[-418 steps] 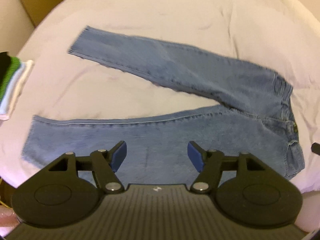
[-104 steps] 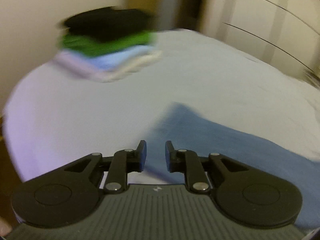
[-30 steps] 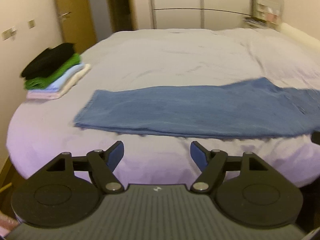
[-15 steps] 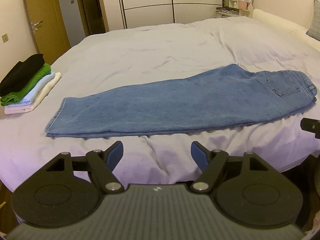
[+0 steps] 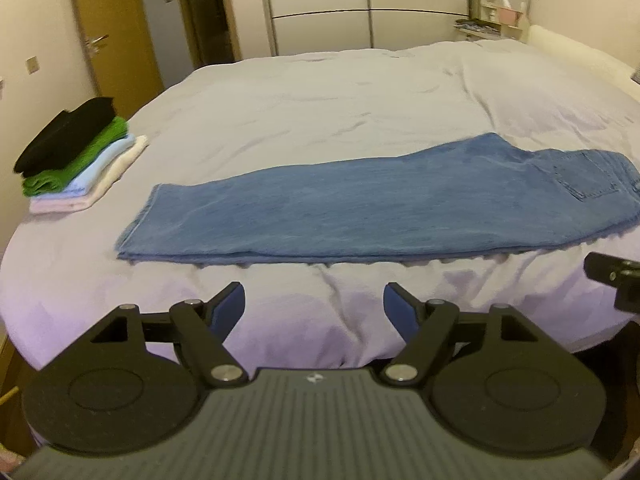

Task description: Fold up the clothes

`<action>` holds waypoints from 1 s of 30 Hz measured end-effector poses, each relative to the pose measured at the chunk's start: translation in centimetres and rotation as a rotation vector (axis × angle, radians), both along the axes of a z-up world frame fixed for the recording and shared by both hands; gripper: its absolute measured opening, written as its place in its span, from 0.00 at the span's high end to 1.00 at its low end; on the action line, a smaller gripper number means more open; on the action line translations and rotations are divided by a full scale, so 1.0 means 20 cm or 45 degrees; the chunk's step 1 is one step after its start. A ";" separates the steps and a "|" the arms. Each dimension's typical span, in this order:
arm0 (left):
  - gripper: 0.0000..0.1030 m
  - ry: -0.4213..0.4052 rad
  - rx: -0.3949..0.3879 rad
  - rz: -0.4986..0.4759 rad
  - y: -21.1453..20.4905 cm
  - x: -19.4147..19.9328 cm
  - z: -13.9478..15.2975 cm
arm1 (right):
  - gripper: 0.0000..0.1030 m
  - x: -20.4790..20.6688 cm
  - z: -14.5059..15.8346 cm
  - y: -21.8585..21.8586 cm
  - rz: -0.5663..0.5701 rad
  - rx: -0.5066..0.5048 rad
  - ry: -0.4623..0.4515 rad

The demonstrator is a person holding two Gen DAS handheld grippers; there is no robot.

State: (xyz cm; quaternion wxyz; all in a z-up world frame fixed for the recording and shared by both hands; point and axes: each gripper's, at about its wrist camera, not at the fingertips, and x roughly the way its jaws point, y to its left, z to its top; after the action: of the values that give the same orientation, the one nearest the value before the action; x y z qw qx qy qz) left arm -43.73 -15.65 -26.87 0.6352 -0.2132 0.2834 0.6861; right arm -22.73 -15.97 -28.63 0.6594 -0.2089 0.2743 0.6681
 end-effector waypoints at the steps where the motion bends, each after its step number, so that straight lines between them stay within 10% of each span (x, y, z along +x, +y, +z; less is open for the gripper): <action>1: 0.28 -0.002 0.001 0.016 -0.01 -0.02 0.00 | 0.02 -0.02 0.00 0.00 0.019 0.000 -0.004; 30: 0.27 -0.079 0.000 0.189 -0.11 -0.32 -0.02 | 0.02 -0.26 0.03 0.03 0.186 0.006 -0.045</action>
State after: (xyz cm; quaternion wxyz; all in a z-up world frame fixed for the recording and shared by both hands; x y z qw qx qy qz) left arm -50.05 -17.79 -27.33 0.5911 -0.2547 0.2468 0.7244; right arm -27.89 -15.29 -28.05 0.6142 -0.2386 0.2448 0.7113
